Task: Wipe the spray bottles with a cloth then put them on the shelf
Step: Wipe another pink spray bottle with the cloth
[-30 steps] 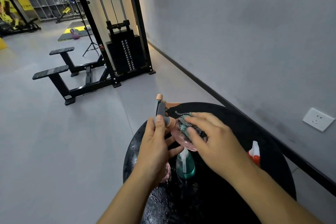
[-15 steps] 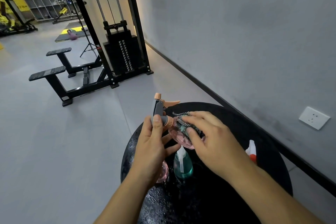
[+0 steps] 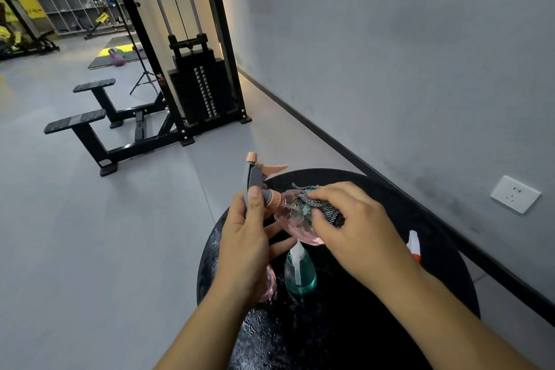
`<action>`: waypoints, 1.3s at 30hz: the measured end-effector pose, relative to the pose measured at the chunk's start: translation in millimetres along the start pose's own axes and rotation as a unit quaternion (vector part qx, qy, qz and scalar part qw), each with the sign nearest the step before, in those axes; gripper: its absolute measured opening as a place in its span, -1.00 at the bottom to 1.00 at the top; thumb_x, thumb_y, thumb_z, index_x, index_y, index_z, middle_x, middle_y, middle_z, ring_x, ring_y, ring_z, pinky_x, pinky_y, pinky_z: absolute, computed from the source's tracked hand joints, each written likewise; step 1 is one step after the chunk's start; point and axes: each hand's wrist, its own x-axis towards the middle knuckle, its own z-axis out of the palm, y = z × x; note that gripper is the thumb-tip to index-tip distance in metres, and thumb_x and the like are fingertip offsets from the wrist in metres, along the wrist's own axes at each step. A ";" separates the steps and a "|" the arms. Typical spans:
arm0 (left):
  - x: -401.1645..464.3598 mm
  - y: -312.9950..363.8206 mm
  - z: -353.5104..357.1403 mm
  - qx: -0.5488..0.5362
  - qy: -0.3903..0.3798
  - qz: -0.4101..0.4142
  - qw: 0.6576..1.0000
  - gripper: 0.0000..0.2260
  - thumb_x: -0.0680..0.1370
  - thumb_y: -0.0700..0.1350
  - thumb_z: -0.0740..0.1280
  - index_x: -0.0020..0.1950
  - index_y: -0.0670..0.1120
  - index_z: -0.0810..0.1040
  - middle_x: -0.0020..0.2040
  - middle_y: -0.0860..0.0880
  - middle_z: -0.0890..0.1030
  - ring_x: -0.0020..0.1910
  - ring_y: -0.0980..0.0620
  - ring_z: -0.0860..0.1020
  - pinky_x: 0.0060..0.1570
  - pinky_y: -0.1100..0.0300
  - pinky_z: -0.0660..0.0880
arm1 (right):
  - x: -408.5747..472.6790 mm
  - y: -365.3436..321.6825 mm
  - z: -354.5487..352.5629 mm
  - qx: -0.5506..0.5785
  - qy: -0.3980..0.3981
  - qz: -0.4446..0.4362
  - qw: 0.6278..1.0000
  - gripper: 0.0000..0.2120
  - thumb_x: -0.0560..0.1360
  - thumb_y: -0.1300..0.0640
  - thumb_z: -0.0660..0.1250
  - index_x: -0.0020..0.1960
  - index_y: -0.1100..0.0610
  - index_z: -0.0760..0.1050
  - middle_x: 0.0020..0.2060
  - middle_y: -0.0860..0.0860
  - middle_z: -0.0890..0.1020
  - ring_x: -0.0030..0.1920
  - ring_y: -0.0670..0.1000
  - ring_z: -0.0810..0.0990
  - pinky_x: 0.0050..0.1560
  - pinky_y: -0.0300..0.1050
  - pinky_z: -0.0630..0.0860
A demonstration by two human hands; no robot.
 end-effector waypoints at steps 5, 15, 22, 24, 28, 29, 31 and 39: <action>-2.3 -0.4 3.7 -0.009 0.004 -0.014 1.000 -0.67 0.71 0.17 0.23 0.12 -0.10 0.52 0.10 -0.13 0.74 0.03 -0.16 0.75 -0.05 -0.08 0.69 | -2.0 -5.1 5.1 -0.003 -0.013 -0.018 1.000 -0.73 0.60 0.08 0.39 0.28 -0.08 0.63 0.19 -0.26 0.52 0.21 -0.21 0.52 0.16 -0.33 0.50; -4.2 -0.9 7.5 -0.030 0.049 -0.033 0.998 -0.71 0.73 0.15 0.22 0.08 -0.07 0.51 0.11 -0.17 0.75 0.08 -0.32 0.74 0.11 -0.32 0.67 | -3.9 -5.3 7.9 -0.038 -0.006 -0.017 0.999 -0.74 0.53 0.09 0.41 0.20 -0.08 0.62 0.12 -0.23 0.50 0.14 -0.12 0.54 0.10 -0.07 0.61; -3.7 -2.7 8.3 -0.028 0.053 -0.043 0.997 -0.71 0.73 0.14 0.24 0.11 -0.08 0.52 -0.09 -0.11 0.71 -0.20 -0.15 0.71 -0.15 -0.05 0.69 | -8.1 -14.5 14.0 -0.077 -0.015 -0.073 0.994 -0.70 0.51 0.12 0.45 0.22 -0.07 0.63 0.17 -0.20 0.49 0.20 -0.14 0.45 0.15 -0.30 0.47; -2.7 0.5 6.9 -0.035 0.064 -0.044 0.996 -0.73 0.74 0.14 0.23 0.09 -0.06 0.50 -0.03 -0.15 0.75 -0.11 -0.25 0.75 0.02 -0.19 0.69 | -6.1 -10.5 9.4 -0.060 -0.005 -0.038 0.997 -0.75 0.50 0.10 0.45 0.16 -0.09 0.61 0.11 -0.23 0.47 0.16 -0.14 0.47 0.09 -0.29 0.48; -3.4 1.1 7.9 -0.032 0.076 -0.048 0.995 -0.76 0.74 0.13 0.24 0.03 -0.02 0.46 0.03 -0.18 0.77 -0.05 -0.27 0.76 0.07 -0.23 0.67 | -7.4 -9.5 7.9 -0.060 -0.002 -0.024 0.998 -0.75 0.52 0.11 0.43 0.17 -0.07 0.60 0.12 -0.24 0.46 0.15 -0.14 0.49 0.07 -0.26 0.53; -4.4 -0.1 9.0 -0.030 0.076 -0.049 0.995 -0.75 0.74 0.13 0.24 0.02 -0.02 0.47 -0.01 -0.16 0.77 -0.09 -0.24 0.76 0.05 -0.22 0.68 | -8.6 -11.1 10.0 -0.066 -0.008 -0.040 0.997 -0.73 0.52 0.12 0.44 0.20 -0.06 0.62 0.15 -0.22 0.47 0.18 -0.14 0.47 0.11 -0.27 0.52; -5.6 -2.2 9.8 -0.025 0.076 -0.051 0.995 -0.75 0.73 0.13 0.26 0.03 -0.04 0.50 -0.11 -0.11 0.74 -0.19 -0.18 0.71 -0.03 -0.15 0.70 | -11.0 -14.0 14.3 -0.078 -0.023 -0.074 0.994 -0.70 0.52 0.13 0.45 0.23 -0.05 0.63 0.18 -0.19 0.49 0.22 -0.13 0.45 0.18 -0.27 0.49; -1.3 5.0 4.5 -0.034 0.077 -0.056 0.995 -0.76 0.75 0.12 0.22 0.06 -0.04 0.44 0.02 -0.19 0.78 -0.07 -0.24 0.78 -0.04 -0.09 0.71 | -3.6 -3.7 2.1 -0.029 0.021 0.016 0.999 -0.76 0.50 0.12 0.43 0.15 -0.09 0.62 0.10 -0.24 0.49 0.14 -0.14 0.53 0.13 -0.13 0.58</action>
